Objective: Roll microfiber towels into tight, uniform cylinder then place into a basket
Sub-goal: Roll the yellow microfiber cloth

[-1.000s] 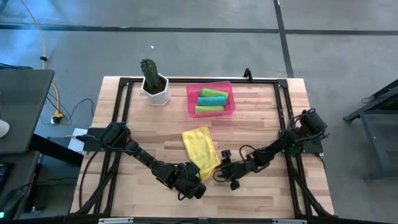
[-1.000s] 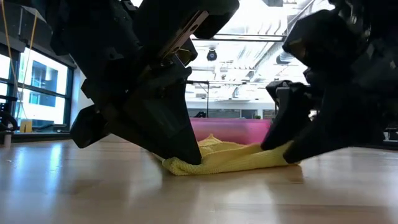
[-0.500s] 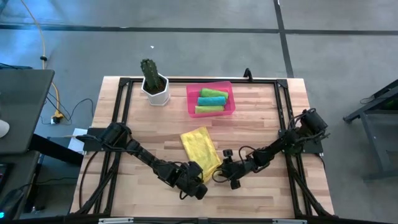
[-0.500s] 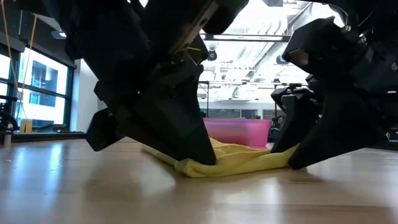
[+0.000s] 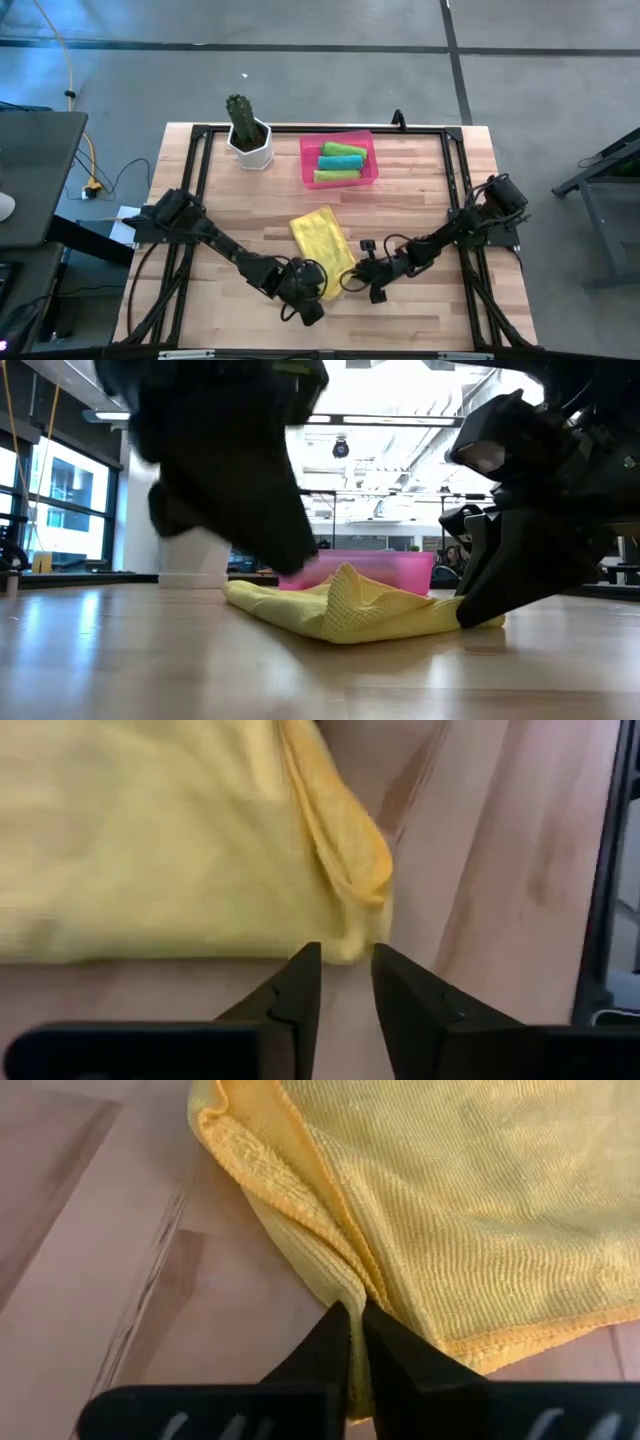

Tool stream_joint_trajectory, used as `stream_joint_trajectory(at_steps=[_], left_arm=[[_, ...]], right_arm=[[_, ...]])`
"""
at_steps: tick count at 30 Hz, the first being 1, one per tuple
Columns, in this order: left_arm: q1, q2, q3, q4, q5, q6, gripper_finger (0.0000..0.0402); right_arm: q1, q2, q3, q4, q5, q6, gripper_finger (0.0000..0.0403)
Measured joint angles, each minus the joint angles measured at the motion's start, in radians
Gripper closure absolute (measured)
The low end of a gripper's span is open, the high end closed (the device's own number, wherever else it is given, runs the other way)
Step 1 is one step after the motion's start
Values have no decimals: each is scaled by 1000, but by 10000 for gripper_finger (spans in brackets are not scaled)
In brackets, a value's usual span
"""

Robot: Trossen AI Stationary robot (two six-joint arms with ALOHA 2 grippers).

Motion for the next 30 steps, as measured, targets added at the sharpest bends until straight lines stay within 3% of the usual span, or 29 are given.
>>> stream_joint_trajectory(at_steps=[4, 9, 13, 24, 30], left_arm=[[4, -62, 0, -22, -15, 10, 312], [-22, -28, 3, 211, -22, 150, 311], [-38, 23, 1, 294, -52, 218, 311], [-38, 129, 2, 372, -86, 423, 311], [-36, 135, 3, 308, -92, 438, 312]], right_arm=[[0, 0, 0, -9, -9, 25, 399], [0, 1, -1, -7, -12, 65, 397], [0, 2, -3, -1, -14, 65, 400], [0, 3, -4, 8, -16, 76, 401], [0, 3, -4, 9, -4, 84, 402]])
